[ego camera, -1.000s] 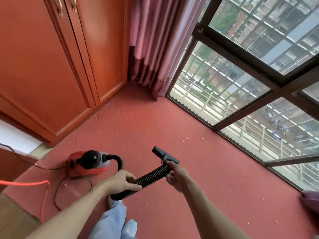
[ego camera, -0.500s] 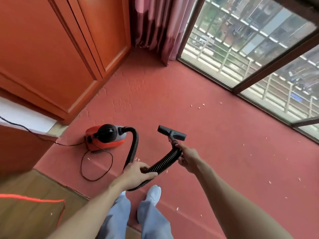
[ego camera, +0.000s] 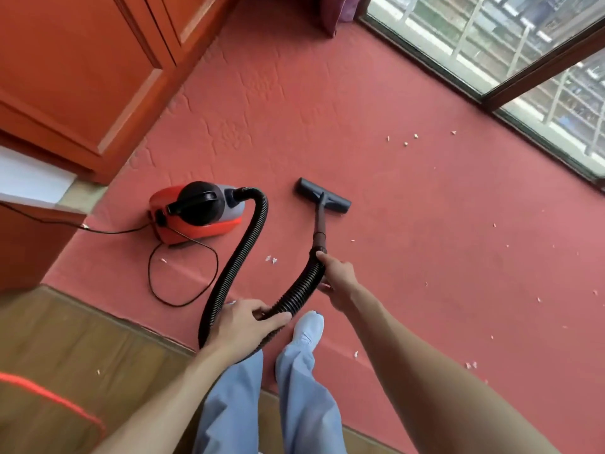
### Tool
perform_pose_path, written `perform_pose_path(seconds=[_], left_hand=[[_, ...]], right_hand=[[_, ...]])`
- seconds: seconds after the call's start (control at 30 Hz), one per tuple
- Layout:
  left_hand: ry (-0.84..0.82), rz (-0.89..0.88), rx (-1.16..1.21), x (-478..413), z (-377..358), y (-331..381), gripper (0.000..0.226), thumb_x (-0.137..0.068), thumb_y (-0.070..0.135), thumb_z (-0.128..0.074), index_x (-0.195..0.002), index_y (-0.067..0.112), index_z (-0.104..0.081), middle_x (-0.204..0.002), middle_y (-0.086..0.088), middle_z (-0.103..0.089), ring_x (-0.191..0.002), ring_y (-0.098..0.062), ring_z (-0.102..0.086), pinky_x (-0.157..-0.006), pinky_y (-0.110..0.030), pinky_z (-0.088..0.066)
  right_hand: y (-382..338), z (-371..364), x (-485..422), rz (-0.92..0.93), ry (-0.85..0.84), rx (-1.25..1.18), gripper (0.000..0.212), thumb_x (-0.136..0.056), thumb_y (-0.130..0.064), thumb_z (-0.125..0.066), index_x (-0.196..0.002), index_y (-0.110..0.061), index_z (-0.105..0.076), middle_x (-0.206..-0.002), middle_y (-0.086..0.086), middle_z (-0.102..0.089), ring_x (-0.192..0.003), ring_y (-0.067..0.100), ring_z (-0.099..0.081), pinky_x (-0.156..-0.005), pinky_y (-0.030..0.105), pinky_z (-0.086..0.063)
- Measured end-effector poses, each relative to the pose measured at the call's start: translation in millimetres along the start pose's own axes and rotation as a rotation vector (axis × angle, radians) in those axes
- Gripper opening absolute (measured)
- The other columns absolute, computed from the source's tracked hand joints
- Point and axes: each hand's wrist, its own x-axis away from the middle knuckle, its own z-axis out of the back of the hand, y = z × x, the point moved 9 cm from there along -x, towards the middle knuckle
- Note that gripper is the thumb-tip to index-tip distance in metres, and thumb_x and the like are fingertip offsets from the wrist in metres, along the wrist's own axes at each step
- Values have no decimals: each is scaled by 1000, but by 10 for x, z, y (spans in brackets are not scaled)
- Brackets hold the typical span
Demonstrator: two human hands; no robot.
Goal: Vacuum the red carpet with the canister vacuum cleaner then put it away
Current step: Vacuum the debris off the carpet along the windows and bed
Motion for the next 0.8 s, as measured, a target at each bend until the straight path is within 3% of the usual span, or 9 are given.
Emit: perform_pose_path(seconds=[0.07, 0.13, 0.2, 0.33, 0.47, 0.57, 0.7, 0.8], left_hand=[[5, 14, 9, -131, -51, -149, 31, -77, 62, -74, -65, 34, -67, -64, 14, -67, -78, -10, -63, -60, -19, -38], [-32, 18, -5, -264, -140, -220, 35, -77, 68, -68, -72, 33, -70, -68, 15, -70, -89, -14, -64, -66, -26, -41], [-85, 18, -12, -382, -227, -246, 41, -78, 68, -66, -77, 27, -73, -70, 12, -73, -83, -13, -68, -68, -31, -49], [-149, 53, 38, -445, -314, -326, 36, -80, 61, -70, -80, 25, -72, -74, 10, -75, -78, -9, -70, -75, -31, -54], [-237, 45, 44, -401, -352, -364, 28, -79, 55, -72, -84, 27, -74, -77, 12, -76, -81, -9, -72, -82, -34, -57], [-333, 30, 8, -311, -264, -297, 21, -78, 47, -71, -92, 33, -72, -81, 12, -75, -84, -8, -72, -86, -34, -57], [-463, 56, -132, -139, -66, -294, 30, -75, 63, -73, -91, 38, -67, -88, 15, -67, -83, -1, -64, -70, -20, -47], [-518, 75, -321, -21, 125, -434, 47, -64, 73, -72, -91, 35, -69, -98, 10, -67, -87, -8, -66, -78, -28, -53]], right_hand=[[27, -75, -133, 12, 10, 25, 16, -92, -17, -64, -81, -9, -56, -68, 4, -55, -51, 13, -49, -49, 24, -41], [28, -144, -262, 33, 15, 62, 12, -92, -18, -65, -88, -7, -61, -69, 3, -57, -50, 11, -51, -44, 20, -41], [37, -176, -378, 48, 27, 83, 12, -92, -19, -65, -93, -7, -63, -70, 2, -59, -52, 11, -53, -44, 19, -42], [75, -190, -490, 69, 29, 131, 12, -92, -18, -64, -84, -10, -62, -69, 2, -59, -53, 11, -54, -46, 19, -43], [247, -173, -480, 43, 10, 209, 20, -94, -20, -62, -106, -4, -66, -71, 3, -61, -57, 13, -55, -55, 24, -43], [412, -195, -360, 1, 16, 215, 22, -93, -20, -62, -106, -3, -66, -73, 5, -62, -58, 15, -57, -54, 24, -45], [646, -273, -158, -63, -5, 204, 18, -93, -22, -63, -96, -4, -64, -69, 6, -62, -53, 15, -57, -47, 21, -45], [864, -438, 44, -129, -69, 195, 18, -93, -19, -63, -93, -1, -62, -64, 8, -57, -51, 17, -54, -49, 25, -50]])
